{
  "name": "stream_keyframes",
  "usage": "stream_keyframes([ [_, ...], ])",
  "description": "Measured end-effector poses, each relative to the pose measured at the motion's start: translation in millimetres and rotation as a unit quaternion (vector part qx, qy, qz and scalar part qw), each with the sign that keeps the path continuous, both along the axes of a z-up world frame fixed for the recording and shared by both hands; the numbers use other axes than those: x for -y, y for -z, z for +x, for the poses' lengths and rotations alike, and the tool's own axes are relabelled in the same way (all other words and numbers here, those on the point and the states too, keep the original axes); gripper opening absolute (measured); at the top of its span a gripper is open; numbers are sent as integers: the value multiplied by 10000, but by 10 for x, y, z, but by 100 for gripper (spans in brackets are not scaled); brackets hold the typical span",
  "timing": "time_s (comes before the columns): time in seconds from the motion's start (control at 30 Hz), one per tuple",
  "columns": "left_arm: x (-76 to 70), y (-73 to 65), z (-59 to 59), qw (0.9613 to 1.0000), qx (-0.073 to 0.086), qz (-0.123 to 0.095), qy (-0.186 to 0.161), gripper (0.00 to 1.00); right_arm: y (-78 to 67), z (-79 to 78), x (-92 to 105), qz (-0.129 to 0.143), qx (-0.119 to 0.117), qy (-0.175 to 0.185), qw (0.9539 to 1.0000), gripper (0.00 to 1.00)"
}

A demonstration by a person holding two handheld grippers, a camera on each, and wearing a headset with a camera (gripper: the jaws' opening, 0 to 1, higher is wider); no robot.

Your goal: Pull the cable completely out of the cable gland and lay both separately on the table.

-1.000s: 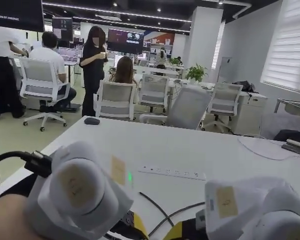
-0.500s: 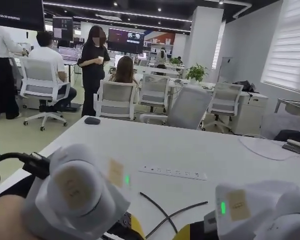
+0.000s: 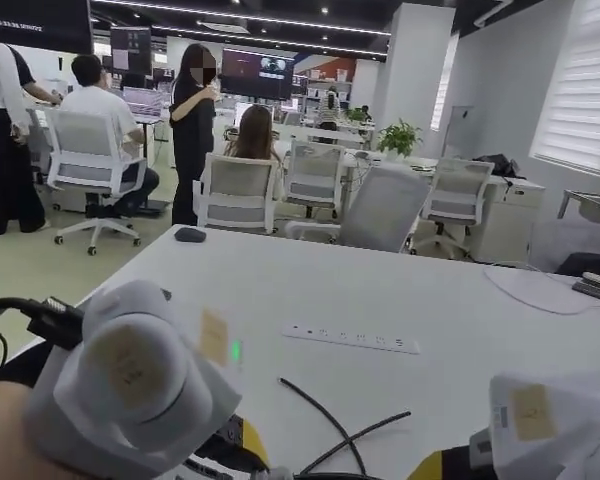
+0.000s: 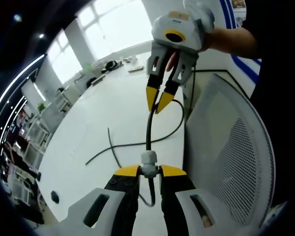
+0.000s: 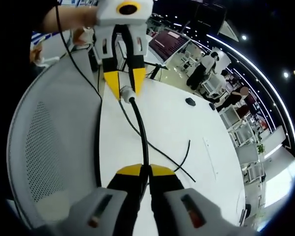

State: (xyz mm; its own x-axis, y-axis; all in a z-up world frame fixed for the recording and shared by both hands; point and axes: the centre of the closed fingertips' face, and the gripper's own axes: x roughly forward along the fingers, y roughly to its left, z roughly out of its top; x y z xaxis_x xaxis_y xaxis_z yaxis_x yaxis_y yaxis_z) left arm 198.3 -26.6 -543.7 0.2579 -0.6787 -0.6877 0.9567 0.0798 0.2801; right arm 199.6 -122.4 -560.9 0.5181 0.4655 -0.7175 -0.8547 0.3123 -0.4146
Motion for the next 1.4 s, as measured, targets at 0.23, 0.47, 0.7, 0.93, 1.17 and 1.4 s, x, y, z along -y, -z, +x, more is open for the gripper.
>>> stream_keyframes([
  [0.23, -22, 2, 9, 10000, 9, 13, -34, 16, 71, 1, 153, 20, -135, 184, 9997, 3],
  [0.47, -37, 10, 9, 10000, 22, 86, -32, 16, 185, 5, 341, 59, -290, 519, 9982, 3],
  [0.7, -7, -41, 3, 10000, 54, 51, 2, 16, 300, -58, 372, 34, -583, 658, 9961, 7],
  [0.93, 38, -47, -25, 9999, 26, 77, 78, 16, 188, -111, 40, 530, -624, 469, 9955, 24],
  [1.17, 48, -5, -35, 9998, 47, 168, 115, 16, -110, -175, -462, 869, -426, -49, 9953, 26],
  [1.4, 73, 1, -52, 9998, 47, 136, 132, 16, -142, -147, -677, 692, -285, -365, 9965, 16],
])
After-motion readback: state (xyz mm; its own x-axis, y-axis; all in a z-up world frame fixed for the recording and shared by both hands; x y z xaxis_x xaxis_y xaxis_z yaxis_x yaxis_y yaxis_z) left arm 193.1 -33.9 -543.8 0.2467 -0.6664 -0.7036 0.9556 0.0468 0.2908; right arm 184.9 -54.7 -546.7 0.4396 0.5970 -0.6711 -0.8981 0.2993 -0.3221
